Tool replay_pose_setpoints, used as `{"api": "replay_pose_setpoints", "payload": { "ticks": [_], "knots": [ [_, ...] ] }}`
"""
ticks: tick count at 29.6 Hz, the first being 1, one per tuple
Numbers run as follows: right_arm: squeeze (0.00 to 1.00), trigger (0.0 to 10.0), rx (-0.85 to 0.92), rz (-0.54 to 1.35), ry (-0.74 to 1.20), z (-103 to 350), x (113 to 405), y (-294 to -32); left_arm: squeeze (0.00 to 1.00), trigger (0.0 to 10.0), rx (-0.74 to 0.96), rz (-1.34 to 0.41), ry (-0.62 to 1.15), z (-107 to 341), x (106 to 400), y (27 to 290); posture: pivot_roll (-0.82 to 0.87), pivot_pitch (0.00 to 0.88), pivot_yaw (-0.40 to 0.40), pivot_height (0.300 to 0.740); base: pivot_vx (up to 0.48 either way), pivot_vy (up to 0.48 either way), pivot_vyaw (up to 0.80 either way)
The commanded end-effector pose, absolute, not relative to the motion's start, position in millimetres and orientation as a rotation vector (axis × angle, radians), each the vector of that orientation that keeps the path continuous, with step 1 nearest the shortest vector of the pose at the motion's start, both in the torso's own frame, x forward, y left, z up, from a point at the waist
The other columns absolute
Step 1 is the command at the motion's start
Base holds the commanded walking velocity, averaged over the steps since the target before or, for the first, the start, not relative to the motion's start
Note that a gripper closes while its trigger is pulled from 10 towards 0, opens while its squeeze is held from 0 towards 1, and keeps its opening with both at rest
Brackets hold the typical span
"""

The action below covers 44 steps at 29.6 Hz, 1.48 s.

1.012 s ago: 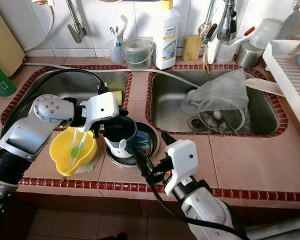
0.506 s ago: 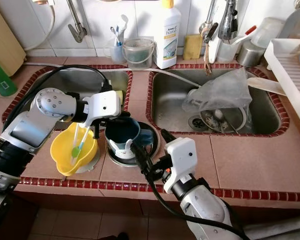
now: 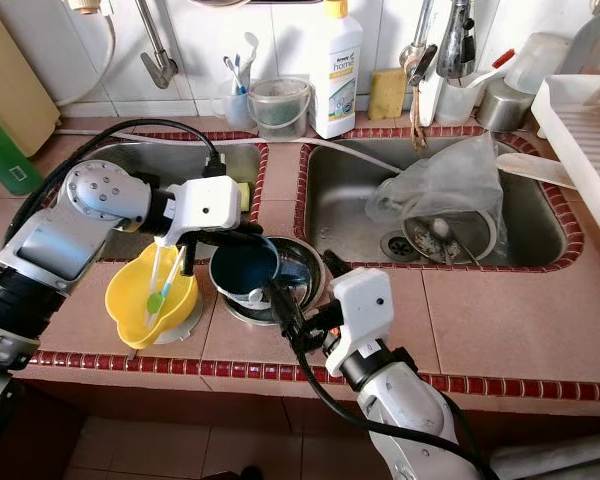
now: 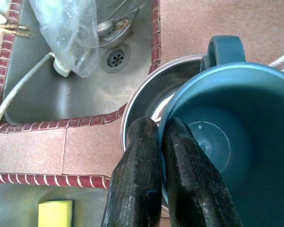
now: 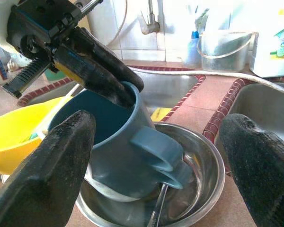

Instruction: Kitchen organization

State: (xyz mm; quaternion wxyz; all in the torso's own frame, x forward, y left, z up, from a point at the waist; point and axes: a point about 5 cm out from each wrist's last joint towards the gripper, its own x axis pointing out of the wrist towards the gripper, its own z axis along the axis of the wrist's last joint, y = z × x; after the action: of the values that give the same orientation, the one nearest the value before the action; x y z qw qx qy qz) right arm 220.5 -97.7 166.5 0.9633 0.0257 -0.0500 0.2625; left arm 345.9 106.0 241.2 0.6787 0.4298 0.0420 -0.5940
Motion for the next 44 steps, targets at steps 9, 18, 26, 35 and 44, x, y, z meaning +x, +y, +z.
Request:
{"api": "replay_pose_setpoints", "payload": {
  "ticks": [9,18,26,35,44],
  "knots": [
    [0.00,10.0,0.064,0.513,-0.113,165.6,223.8,-93.0,0.00,0.0,1.044,-1.396,0.212,227.6,346.7,114.7,-0.07,0.111,0.169,0.740,0.000,0.000,0.00],
    [0.00,10.0,0.093,0.518,-0.119,167.1,227.0,-91.1,0.00,10.0,1.053,-1.465,0.255,231.4,344.4,119.4,-0.07,0.105,0.174,0.740,0.000,0.000,0.00],
    [0.00,10.0,0.103,0.532,-0.120,167.8,227.4,-90.3,0.00,10.0,0.952,-1.409,0.230,243.6,351.6,120.2,-0.07,0.101,0.169,0.740,0.000,0.000,0.00],
    [0.00,10.0,0.101,0.551,-0.123,168.6,230.9,-90.8,0.00,10.0,0.657,-1.329,0.211,263.6,359.5,129.4,-0.07,0.083,0.139,0.740,0.000,0.000,0.00],
    [0.00,10.0,0.098,0.578,-0.131,171.2,235.5,-88.4,0.00,10.0,0.576,-1.248,0.167,272.2,363.6,137.6,-0.07,0.068,0.119,0.740,0.000,0.000,0.00]
  ]
}}
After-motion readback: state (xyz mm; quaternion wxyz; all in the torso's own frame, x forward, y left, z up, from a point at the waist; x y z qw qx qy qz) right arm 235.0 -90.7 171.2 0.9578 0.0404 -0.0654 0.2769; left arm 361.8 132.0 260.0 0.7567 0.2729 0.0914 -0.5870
